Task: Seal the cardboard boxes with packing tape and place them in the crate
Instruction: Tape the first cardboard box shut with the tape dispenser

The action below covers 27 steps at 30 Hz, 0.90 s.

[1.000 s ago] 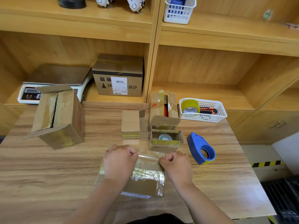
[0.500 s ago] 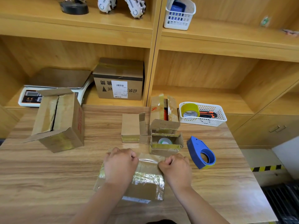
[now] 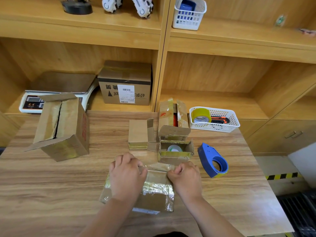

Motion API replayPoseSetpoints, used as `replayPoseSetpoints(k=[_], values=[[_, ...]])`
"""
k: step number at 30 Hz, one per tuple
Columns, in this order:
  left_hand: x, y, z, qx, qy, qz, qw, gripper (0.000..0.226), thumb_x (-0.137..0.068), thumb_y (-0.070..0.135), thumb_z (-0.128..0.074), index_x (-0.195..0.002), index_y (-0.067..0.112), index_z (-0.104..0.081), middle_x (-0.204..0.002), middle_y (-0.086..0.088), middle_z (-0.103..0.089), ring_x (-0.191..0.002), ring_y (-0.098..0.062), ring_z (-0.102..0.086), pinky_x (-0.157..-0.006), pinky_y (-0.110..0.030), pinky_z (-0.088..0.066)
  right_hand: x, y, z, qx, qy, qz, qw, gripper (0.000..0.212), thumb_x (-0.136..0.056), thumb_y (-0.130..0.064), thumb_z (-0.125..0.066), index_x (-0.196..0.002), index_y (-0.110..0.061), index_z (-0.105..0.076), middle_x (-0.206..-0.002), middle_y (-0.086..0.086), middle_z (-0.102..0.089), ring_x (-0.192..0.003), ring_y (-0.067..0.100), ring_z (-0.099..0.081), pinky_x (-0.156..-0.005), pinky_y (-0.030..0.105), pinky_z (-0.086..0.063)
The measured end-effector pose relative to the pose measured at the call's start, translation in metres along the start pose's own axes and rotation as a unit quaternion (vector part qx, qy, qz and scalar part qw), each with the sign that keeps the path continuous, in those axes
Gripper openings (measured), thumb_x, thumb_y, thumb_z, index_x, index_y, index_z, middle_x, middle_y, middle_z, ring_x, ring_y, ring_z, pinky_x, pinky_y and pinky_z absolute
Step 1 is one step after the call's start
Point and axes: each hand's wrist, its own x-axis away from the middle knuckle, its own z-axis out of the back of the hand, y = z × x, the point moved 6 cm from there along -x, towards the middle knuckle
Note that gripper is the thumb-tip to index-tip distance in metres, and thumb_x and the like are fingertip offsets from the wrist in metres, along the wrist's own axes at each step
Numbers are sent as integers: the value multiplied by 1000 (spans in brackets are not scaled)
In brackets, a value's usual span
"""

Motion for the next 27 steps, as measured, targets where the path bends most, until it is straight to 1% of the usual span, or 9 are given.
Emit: replayPoseSetpoints(k=[3, 5, 8, 10, 14, 18, 20, 23, 27], values=[[4, 0, -1, 22, 10, 14, 1000, 19, -63, 32, -83, -72, 21, -70, -96, 2, -61, -91, -23, -55, -79, -38, -38, 0, 0, 0, -13, -1, -3, 1000, 25, -74, -24, -66, -57, -24, -48, -74, -8, -54, -86, 13, -45, -70, 26, -37], [6, 0, -2, 35, 14, 24, 999, 24, -66, 32, -81, -82, 18, -71, -108, -2, -60, -102, -26, -53, -85, -40, -33, 1, 1, -1, -18, 2, -5, 1000, 26, -73, -24, -66, -57, -25, -46, -73, -9, -54, -84, 12, -44, -67, 25, -33], [2, -6, -1, 10, -4, 55, 998, 67, -61, 39, -83, -113, 5, -60, -119, -10, -53, -109, -31, -48, -91, -43, -36, 1, 1, -1, -23, 3, -1, 1000, 29, -73, -22, -67, -56, -25, -44, -72, -7, -55, -83, 12, -45, -65, 24, -30], [-5, -15, 1, 26, -23, 83, 996, 81, -61, 46, -80, -125, 7, -49, -124, -8, -44, -115, -28, -40, -96, -42, -33, 1, 1, -1, -23, 6, 0, 1000, 29, -73, -21, -67, -56, -24, -43, -72, -6, -56, -82, 12, -46, -65, 25, -31], [-12, -12, -6, 82, -51, 28, 995, 64, -74, 48, -63, -131, 25, -45, -129, 6, -40, -125, -14, -26, -105, -34, -22, 1, 2, -3, -39, -3, 2, 999, 28, -75, -19, -65, -56, -21, -44, -69, -4, -56, -77, 12, -49, -62, 26, -35], [-23, 12, -26, 14, -129, -102, 986, 61, -86, 65, -33, -134, 29, -47, -137, 9, -49, -136, -13, -26, -112, -34, -18, 3, 5, -4, -69, -10, -22, 997, 24, -75, -18, -66, -59, -16, -48, -69, -2, -57, -68, 13, -53, -61, 29, -42], [-28, 16, -38, -44, -192, -131, 972, 60, -91, 64, -25, -130, 27, -51, -131, 4, -56, -128, -16, -40, -108, -33, -23, 4, 8, -5, -98, -9, -38, 994, 22, -75, -17, -67, -63, -16, -48, -64, -4, -55, -61, 11, -50, -57, 29, -41], [-33, 16, -40, -106, -224, -150, 957, 51, -94, 62, -25, -104, 24, -58, -106, 4, -64, -104, -17, -54, -92, -31, -31, 3, 12, -8, -164, -19, -68, 984, 23, -76, -14, -68, -72, -18, -46, -60, -7, -51, -54, 9, -46, -55, 28, -39], [-37, 17, -37, -113, -216, -175, 954, 44, -100, 50, -23, -99, 25, -58, -102, 6, -64, -100, -17, -54, -90, -28, -30, 4, 16, -14, -221, -40, -78, 971, 19, -81, -10, -65, -89, -19, -50, -77, -6, -59, -67, 7, -56, -65, 25, -45]])
